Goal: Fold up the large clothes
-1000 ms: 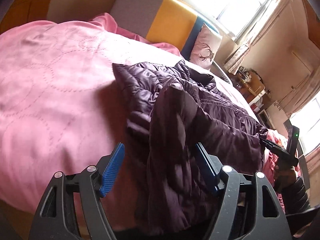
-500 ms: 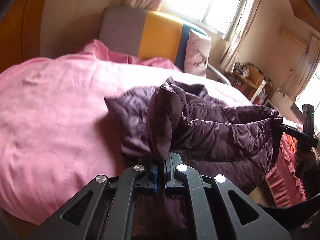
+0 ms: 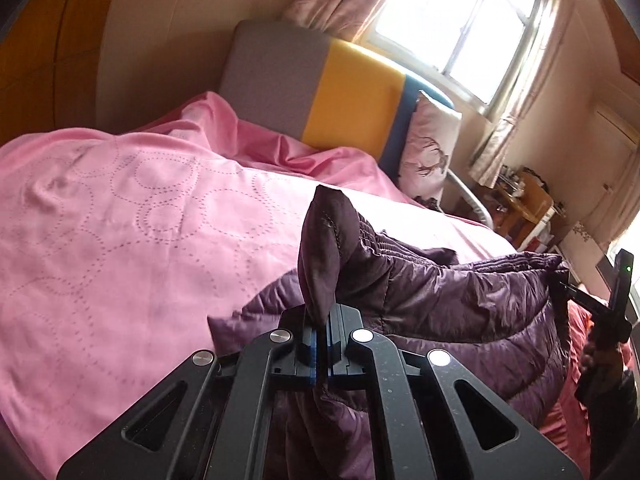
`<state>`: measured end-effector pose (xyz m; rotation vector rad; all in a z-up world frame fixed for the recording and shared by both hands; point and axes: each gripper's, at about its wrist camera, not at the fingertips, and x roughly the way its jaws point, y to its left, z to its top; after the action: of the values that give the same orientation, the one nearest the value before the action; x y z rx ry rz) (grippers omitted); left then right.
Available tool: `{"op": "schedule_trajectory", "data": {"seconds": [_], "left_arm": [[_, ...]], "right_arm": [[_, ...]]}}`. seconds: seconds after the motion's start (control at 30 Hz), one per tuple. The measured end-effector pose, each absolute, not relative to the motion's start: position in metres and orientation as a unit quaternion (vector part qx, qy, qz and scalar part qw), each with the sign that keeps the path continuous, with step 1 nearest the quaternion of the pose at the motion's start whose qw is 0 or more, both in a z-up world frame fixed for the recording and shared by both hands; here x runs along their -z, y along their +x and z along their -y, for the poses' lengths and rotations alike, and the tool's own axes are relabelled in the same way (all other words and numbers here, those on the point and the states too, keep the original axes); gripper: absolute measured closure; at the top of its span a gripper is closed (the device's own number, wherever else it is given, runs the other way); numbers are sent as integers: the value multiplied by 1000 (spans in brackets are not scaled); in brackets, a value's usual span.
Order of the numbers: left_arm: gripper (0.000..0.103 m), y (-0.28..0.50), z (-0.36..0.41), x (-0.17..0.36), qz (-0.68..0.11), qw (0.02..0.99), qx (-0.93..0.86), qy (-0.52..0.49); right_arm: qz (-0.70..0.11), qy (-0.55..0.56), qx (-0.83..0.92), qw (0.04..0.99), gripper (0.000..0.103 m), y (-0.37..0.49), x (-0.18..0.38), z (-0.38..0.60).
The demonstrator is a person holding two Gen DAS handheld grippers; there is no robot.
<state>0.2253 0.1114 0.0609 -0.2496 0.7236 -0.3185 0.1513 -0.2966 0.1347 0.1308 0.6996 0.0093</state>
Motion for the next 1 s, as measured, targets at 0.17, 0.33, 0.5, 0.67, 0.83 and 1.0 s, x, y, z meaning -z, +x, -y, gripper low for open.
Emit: {"op": "schedule_trajectory", "data": {"seconds": [0.17, 0.33, 0.5, 0.67, 0.83, 1.0], "left_arm": [[101, 263, -102, -39, -377, 910, 130, -108], [101, 286, -96, 3, -420, 896, 106, -96], [101, 291, -91, 35, -434, 891, 100, -89], [101, 290, -92, 44, -428, 893, 101, -93], [99, 288, -89, 42, -430, 896, 86, -75], [63, 281, -94, 19, -432, 900, 33, -51]], "right_arm": [[-373, 44, 29, 926, 95, 194, -98, 291], [-408, 48, 46, 910, 91, 217, -56, 295], [-427, 55, 51, 901, 86, 229, -25, 301], [-433, 58, 59, 898, 86, 235, -8, 300], [-435, 59, 62, 896, 82, 234, -11, 298], [-421, 64, 83, 901, 48, 219, -34, 307]]}}
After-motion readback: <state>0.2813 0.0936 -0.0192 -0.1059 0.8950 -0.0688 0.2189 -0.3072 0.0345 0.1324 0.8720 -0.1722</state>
